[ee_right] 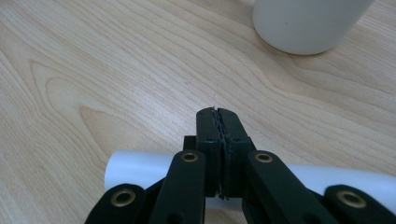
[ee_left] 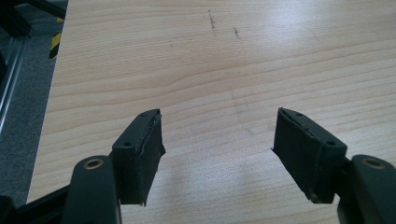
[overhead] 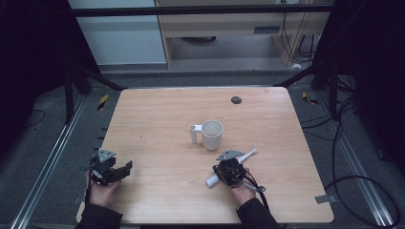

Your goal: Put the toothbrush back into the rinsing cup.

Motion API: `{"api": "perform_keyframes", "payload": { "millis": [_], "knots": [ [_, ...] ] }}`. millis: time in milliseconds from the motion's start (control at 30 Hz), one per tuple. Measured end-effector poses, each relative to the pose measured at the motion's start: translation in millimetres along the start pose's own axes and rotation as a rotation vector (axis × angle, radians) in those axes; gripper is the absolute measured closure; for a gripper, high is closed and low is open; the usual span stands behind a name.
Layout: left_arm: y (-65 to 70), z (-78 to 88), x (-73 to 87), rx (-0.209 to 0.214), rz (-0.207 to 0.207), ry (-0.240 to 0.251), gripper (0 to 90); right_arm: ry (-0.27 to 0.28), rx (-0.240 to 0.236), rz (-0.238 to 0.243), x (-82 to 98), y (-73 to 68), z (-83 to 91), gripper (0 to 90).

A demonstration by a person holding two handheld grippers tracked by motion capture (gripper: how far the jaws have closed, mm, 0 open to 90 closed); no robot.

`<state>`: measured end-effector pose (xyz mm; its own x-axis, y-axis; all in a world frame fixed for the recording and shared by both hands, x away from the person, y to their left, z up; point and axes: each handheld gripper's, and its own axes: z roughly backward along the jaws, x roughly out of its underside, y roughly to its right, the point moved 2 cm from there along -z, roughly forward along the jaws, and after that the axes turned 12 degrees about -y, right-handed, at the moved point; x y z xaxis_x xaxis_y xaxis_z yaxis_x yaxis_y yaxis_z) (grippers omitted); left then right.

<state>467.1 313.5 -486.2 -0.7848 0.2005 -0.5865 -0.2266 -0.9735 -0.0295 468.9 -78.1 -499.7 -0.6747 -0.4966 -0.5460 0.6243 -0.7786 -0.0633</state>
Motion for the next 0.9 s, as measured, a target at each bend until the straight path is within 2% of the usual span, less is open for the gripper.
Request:
{"api": "perform_keyframes", "payload": {
  "millis": [900],
  "knots": [
    [0.6,-0.7,0.1,0.001,-0.001,-0.008,31.5,-0.02,-0.023,0.001,17.4,5.2,14.4,87.0]
  ]
}}
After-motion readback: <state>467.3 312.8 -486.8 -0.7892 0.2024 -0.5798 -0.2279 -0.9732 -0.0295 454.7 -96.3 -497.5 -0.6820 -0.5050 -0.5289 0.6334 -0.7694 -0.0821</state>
